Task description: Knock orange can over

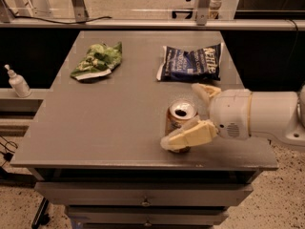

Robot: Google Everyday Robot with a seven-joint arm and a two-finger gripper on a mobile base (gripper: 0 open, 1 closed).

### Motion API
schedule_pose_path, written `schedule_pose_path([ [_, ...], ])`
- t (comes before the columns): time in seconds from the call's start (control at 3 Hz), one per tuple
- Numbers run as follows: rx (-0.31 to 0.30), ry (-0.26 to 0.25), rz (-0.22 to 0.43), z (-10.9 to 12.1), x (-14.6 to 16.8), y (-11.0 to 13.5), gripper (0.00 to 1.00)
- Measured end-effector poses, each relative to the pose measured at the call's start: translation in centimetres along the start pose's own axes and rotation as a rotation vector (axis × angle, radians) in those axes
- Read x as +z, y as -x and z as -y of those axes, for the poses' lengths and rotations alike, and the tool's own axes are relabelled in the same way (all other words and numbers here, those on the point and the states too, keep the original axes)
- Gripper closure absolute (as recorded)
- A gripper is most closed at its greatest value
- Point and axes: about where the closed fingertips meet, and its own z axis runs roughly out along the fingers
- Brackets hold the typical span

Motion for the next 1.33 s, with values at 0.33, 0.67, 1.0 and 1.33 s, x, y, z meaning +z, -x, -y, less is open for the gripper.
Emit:
schedule_pose_path([
  [0.33,-0.012,0.004,0.003,-0.5,1.5,-0.2,0.00],
  [0.67,-0.014,0.004,-0.001,-0.6,2.6,-0.8,0.00],
  [1.0,-0.010,-0.020,-0.001,0.9,3.3,-0.6,0.00],
  [1.33,-0.003,-0.060,0.026,3.7,4.2,0.9,0.00],
])
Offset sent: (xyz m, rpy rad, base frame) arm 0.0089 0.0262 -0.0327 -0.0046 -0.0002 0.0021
